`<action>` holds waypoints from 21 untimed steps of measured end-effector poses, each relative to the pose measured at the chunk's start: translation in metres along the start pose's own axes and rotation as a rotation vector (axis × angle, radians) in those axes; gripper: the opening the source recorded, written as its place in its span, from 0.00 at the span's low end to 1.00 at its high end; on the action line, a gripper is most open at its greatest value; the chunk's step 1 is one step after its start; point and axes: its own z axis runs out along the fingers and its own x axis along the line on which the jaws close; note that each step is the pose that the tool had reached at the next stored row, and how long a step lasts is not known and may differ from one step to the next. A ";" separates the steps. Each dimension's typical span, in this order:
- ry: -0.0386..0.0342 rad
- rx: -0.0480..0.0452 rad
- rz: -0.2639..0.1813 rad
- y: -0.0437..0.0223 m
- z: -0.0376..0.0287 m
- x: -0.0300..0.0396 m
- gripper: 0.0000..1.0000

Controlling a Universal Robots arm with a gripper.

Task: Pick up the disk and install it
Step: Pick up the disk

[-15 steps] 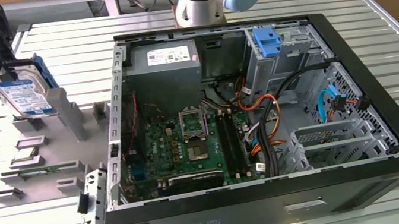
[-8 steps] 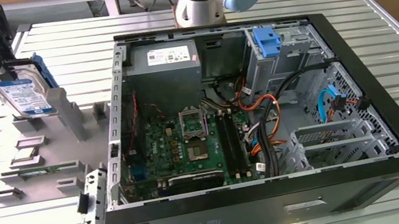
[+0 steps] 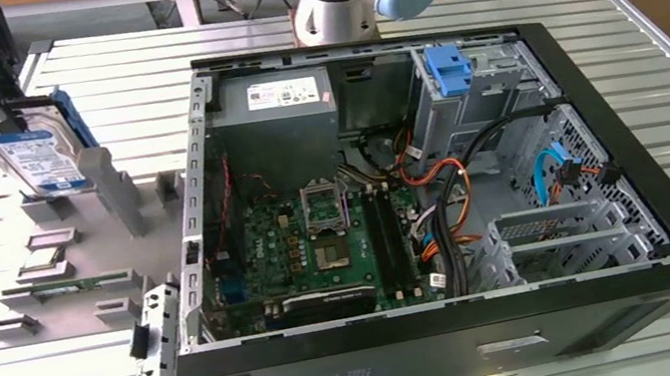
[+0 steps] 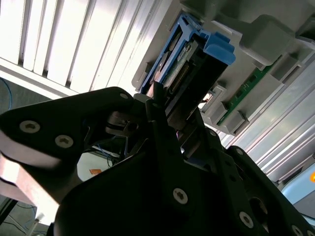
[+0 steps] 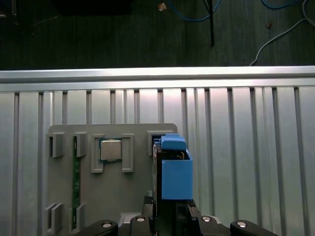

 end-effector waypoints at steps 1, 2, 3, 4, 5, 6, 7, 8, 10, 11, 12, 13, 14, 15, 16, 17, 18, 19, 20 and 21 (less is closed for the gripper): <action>-0.0001 0.0002 0.000 0.0000 -0.0005 0.0000 0.35; -0.0002 0.0002 0.000 0.0000 -0.0010 -0.0001 0.35; -0.0001 0.0002 0.000 0.0001 -0.0017 -0.0001 0.35; -0.0001 0.0002 0.000 0.0001 -0.0024 -0.0001 0.35; -0.0002 0.0003 0.000 0.0002 -0.0030 -0.0002 0.35; -0.0002 0.0003 0.000 0.0002 -0.0037 -0.0002 0.35; -0.0002 0.0003 0.000 0.0002 -0.0042 -0.0002 0.35; -0.0003 0.0005 0.000 0.0002 -0.0045 -0.0002 0.35; -0.0003 0.0006 0.000 0.0002 -0.0047 -0.0002 0.35; -0.0003 0.0004 0.000 0.0002 -0.0050 -0.0003 0.35; -0.0002 0.0004 0.000 0.0003 -0.0056 -0.0003 0.35; -0.0002 0.0004 0.000 0.0003 -0.0057 -0.0003 0.35; -0.0002 0.0003 0.000 0.0003 -0.0059 -0.0003 0.35; -0.0002 0.0003 0.000 0.0003 -0.0061 -0.0003 0.35; -0.0002 0.0003 0.000 0.0003 -0.0063 -0.0003 0.35; -0.0002 0.0003 0.000 0.0003 -0.0066 -0.0003 0.35; -0.0002 0.0004 0.000 0.0003 -0.0068 -0.0003 0.35; -0.0002 0.0003 0.000 0.0004 -0.0072 -0.0003 0.35; -0.0001 0.0002 0.000 0.0004 -0.0078 -0.0004 0.35; -0.0001 0.0001 0.000 0.0004 -0.0086 -0.0004 0.35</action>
